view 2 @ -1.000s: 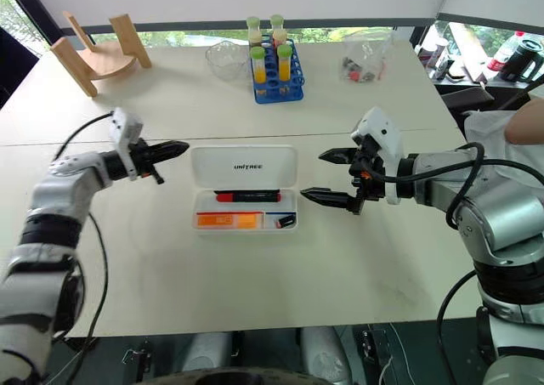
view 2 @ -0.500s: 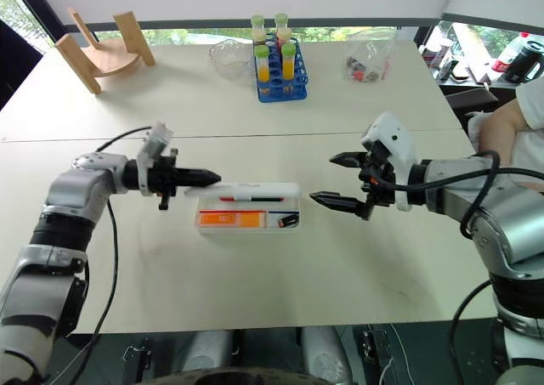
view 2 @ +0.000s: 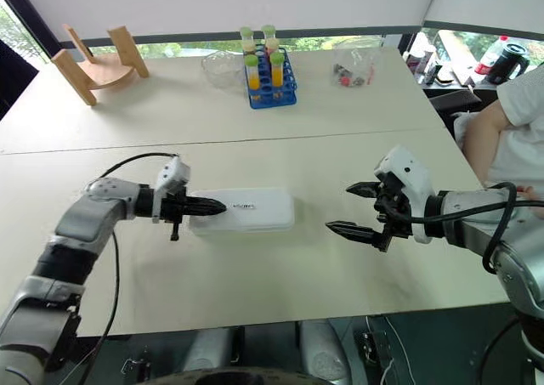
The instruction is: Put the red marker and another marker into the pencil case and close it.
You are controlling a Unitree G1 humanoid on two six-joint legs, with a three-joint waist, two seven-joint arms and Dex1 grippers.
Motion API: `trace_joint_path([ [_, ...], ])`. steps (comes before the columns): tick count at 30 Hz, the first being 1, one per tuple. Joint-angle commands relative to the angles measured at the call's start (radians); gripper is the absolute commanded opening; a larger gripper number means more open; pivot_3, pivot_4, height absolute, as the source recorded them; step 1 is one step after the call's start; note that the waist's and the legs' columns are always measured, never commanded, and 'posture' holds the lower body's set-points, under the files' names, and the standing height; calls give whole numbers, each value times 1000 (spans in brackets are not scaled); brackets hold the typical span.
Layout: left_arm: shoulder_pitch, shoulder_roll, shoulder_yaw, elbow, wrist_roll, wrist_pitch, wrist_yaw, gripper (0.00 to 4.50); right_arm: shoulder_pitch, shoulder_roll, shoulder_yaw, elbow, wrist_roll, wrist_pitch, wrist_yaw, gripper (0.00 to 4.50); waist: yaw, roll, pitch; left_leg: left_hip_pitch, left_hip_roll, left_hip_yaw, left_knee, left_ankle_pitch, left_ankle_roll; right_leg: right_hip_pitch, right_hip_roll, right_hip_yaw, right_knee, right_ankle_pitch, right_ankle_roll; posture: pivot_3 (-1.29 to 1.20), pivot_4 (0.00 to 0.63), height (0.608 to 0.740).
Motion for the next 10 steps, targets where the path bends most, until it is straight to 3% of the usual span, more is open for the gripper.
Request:
trace_joint_path([
  [1, 50, 81, 189, -236, -164, 172, 58, 26, -14, -18, -17, 6, 3, -37, 10, 4500, 1, -1, 0, -3, 0, 0, 0, 0, 0, -2, 0, 0, 0, 0, 0, 0, 150, 740],
  [4, 157, 140, 335, -400, -271, 294, 123, 26, -12, -25, -5, 33, -5, -59, 27, 4500, 2, 0, 0, -13, 0, -1, 1, 0, 0, -12, -1, -1, 1, 0, 0, 0, 150, 740],
  [10, 414, 185, 596, -626, -395, 433, 243, 26, -39, -39, 42, 111, -29, -112, 73, 4500, 3, 0, 0, -15, 0, 0, 0, -1, 1, -14, -4, 0, -2, 0, 1, 0, 150, 740],
])
